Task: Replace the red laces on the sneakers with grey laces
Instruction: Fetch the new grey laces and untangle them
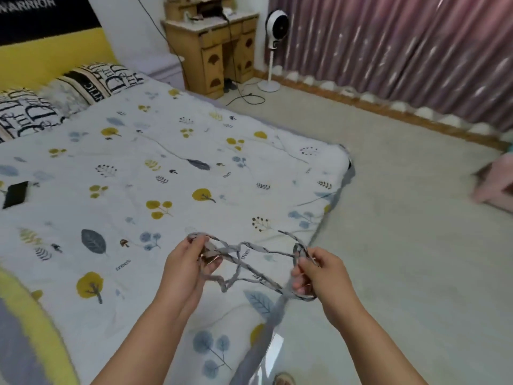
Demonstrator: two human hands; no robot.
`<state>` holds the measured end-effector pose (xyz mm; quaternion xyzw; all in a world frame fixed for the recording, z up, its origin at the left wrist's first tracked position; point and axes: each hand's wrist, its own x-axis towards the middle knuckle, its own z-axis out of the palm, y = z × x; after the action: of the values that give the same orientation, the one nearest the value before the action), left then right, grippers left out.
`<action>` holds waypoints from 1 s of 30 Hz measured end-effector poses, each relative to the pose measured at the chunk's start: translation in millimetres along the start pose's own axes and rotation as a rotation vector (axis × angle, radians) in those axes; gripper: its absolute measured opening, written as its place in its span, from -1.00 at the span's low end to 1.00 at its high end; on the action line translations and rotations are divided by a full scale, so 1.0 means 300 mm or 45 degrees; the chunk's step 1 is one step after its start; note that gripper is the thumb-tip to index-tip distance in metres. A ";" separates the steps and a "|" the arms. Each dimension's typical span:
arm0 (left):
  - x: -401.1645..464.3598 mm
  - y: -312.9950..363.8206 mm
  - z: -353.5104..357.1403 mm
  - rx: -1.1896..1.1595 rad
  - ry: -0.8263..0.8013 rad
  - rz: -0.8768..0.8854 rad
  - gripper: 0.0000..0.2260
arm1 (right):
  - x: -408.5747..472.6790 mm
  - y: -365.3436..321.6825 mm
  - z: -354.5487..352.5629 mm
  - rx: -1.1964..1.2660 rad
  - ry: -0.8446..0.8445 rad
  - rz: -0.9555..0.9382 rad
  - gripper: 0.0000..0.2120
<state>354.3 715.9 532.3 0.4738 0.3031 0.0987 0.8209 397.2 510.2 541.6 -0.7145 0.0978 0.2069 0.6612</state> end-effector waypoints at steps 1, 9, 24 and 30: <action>-0.001 0.002 0.033 -0.122 -0.015 -0.024 -0.78 | -0.007 -0.007 -0.039 0.049 0.052 0.018 -0.81; 0.047 -0.025 0.332 0.144 -0.133 0.034 -0.79 | 0.023 -0.014 -0.431 0.058 0.375 -0.029 -0.81; 0.159 -0.313 1.133 -0.018 -0.507 -0.332 -0.72 | 0.056 -0.070 -1.233 0.311 0.920 -0.073 -0.79; 0.161 -0.373 1.438 0.072 -0.928 -0.438 -0.73 | 0.073 -0.048 -1.399 0.635 1.102 -0.057 -0.79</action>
<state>633.9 368.2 577.5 0.4425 0.0697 -0.2231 0.8658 492.4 101.1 562.2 -0.5570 0.3944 -0.1524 0.7149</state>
